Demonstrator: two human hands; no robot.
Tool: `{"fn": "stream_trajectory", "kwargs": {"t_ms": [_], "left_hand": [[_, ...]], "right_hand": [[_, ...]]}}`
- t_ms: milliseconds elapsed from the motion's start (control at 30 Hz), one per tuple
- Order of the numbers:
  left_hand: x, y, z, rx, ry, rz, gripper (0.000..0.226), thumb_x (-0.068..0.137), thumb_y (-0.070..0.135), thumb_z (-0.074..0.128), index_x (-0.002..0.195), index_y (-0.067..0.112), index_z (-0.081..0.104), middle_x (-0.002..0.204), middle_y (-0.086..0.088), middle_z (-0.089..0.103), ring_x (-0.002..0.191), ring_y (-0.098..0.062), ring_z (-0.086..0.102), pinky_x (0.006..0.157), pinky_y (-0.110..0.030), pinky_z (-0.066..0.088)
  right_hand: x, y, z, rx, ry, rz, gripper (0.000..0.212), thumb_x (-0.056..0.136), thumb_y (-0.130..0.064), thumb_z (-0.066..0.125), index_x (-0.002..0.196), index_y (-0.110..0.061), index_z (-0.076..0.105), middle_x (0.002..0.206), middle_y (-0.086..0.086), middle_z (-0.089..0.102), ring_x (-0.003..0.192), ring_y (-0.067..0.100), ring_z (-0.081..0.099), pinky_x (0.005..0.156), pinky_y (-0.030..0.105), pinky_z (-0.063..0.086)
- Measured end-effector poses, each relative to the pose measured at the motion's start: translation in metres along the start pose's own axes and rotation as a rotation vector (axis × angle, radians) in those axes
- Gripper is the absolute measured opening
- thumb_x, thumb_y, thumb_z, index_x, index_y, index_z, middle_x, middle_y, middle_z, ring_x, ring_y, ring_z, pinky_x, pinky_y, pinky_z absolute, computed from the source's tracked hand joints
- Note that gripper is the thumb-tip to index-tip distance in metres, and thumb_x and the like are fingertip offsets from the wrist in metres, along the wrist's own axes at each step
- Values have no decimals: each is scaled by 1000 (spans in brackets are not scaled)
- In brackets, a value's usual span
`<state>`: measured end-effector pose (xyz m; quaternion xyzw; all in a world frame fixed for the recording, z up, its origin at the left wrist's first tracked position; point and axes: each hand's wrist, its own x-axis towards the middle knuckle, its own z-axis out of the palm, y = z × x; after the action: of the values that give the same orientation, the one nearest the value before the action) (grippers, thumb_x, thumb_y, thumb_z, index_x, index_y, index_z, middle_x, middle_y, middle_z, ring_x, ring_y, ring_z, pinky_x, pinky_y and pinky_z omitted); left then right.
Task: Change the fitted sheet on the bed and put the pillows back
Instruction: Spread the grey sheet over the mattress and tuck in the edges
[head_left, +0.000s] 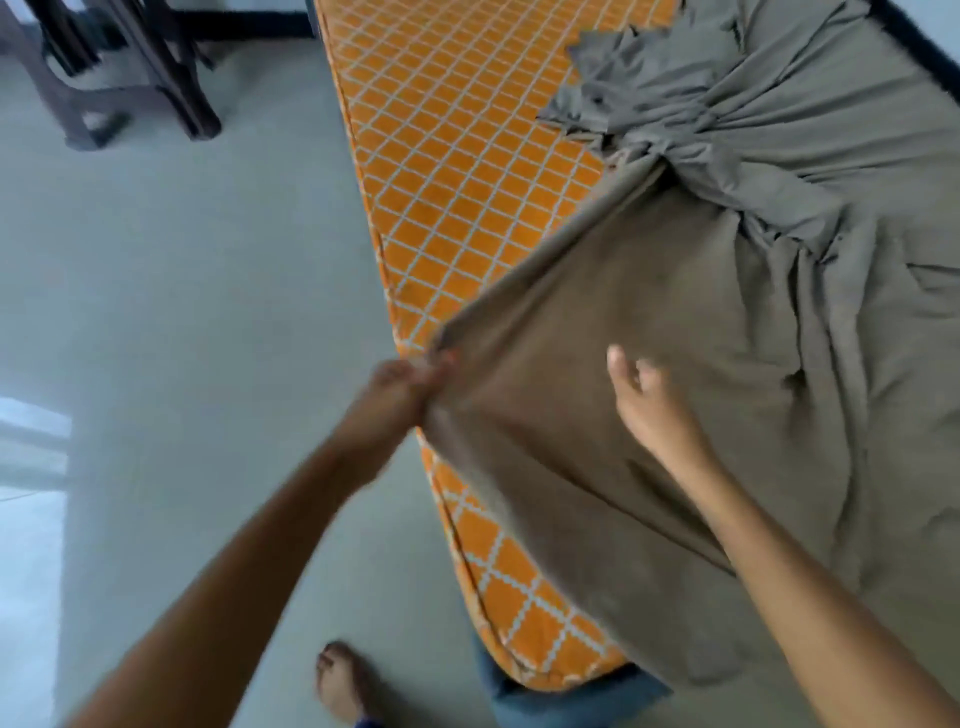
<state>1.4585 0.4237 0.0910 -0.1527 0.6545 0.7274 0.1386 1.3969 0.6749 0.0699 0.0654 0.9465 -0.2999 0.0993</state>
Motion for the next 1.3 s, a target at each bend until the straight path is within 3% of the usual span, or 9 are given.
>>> {"fn": "stream_trajectory", "kwargs": {"t_ms": [100,233,367,533,867,967,1133,1233,1300], "left_hand": [[-19,-16,2,371,-256,-39,23,91,19,66,98,-2,61,83,-8,62,76,-16,57,57,-17,42],[-54,-26,4,962,-534,-102,49,88,42,45,110,1,59,115,-19,62,109,-30,57,75,-29,36],[-48,-9,-20,967,-552,-129,29,96,31,53,75,10,54,99,-16,62,100,-26,60,65,-24,33],[-20,14,-66,639,-688,-379,22,97,32,52,106,16,66,108,-1,61,101,-14,62,72,-26,57],[155,87,-58,597,-378,-381,31,101,35,43,107,13,63,102,-2,72,84,-15,67,75,-25,45],[246,103,-13,650,-424,-377,27,102,36,41,103,15,59,97,-3,68,78,-15,62,67,-21,40],[371,118,40,847,-457,-337,31,102,33,41,114,11,59,105,-6,67,84,-17,62,66,-21,40],[421,129,56,887,-449,-352,25,102,30,41,110,13,58,98,-4,65,75,-13,60,63,-20,39],[446,131,61,911,-428,-369,22,102,30,42,106,14,56,96,-4,64,71,-11,58,63,-21,40]], "right_hand": [[22,-77,26,178,88,49,86,77,-83,34,122,-11,51,102,15,67,106,33,62,88,38,47],[55,-111,42,-141,-106,212,109,80,-61,62,152,-7,0,152,18,27,136,33,36,104,38,36],[63,-97,59,-344,-108,344,75,83,-25,70,141,-1,30,145,14,39,132,29,43,100,37,42],[80,-90,81,101,54,332,13,89,-5,46,98,-2,55,97,17,58,106,32,58,77,34,42],[72,-77,91,-218,134,85,12,89,-19,50,84,-13,58,69,16,64,65,35,64,57,36,43],[91,-74,107,-364,-171,37,14,79,-18,66,91,-11,63,77,15,66,70,32,65,62,33,51],[168,-61,98,-229,-819,274,59,100,-51,32,125,-2,55,131,20,55,120,32,53,94,35,41],[234,-44,67,-101,-584,381,47,99,-51,35,82,-14,58,118,21,62,110,32,58,76,30,38],[270,-33,48,4,-362,429,39,99,-46,39,90,-14,59,114,16,64,110,30,59,78,30,41]]}}
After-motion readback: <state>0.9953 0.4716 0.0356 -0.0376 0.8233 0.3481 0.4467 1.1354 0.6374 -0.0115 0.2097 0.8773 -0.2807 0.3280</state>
